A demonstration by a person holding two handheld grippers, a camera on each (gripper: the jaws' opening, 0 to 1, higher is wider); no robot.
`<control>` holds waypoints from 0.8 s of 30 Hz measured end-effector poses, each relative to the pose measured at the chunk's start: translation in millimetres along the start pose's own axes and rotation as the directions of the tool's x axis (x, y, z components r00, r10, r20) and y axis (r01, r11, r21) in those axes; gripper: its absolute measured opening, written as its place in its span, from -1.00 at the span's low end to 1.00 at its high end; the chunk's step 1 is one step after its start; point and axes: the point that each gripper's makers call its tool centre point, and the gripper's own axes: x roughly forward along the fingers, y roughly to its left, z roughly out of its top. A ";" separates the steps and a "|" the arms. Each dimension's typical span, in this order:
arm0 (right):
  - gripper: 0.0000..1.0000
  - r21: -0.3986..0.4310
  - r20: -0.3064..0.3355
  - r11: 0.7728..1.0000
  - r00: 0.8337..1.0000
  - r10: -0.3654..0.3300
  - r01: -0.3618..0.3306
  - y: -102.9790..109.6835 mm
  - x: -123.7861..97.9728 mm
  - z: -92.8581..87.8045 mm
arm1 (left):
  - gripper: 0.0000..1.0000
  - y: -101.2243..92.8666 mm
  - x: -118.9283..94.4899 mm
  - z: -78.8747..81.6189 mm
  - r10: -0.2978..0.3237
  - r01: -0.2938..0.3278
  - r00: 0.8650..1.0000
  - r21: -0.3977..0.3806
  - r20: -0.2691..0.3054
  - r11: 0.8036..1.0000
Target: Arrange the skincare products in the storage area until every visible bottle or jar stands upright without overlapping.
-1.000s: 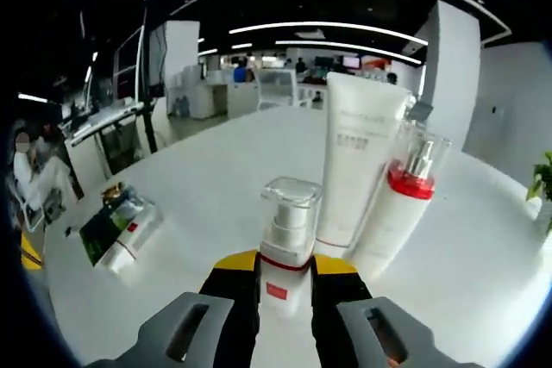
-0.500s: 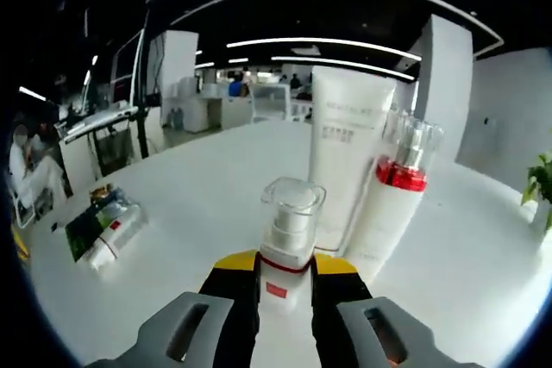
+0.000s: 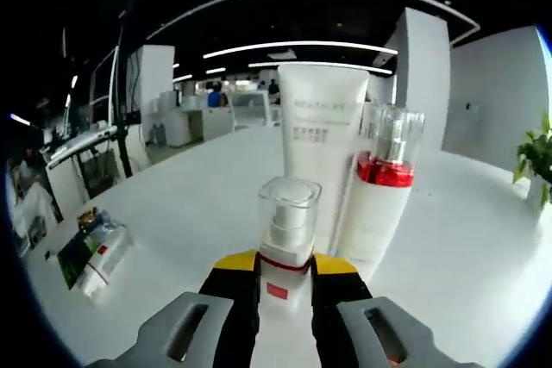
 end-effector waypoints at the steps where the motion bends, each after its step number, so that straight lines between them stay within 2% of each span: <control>1: -0.66 0.003 0.001 1.000 1.000 0.000 0.000 0.0 1.4 0.3 | -1.00 -0.6 0.5 0.5 -0.002 0.002 1.000 0.004 0.002 1.000; 7: -0.66 -0.037 -0.001 0.999 1.000 0.012 -0.012 4.4 7.2 2.8 | -1.00 -0.3 3.1 -6.2 -0.004 0.004 0.999 0.003 -0.033 1.000; 12: -0.66 -0.076 0.000 0.997 1.000 -0.009 0.009 1.3 7.9 2.2 | -1.00 1.0 3.0 -7.7 0.000 0.000 0.999 0.001 -0.038 1.000; 24: -0.65 -0.108 -0.015 0.994 0.999 -0.033 0.032 -5.5 13.8 3.5 | -1.00 2.2 3.2 -10.0 0.004 -0.004 0.999 -0.001 -0.047 1.000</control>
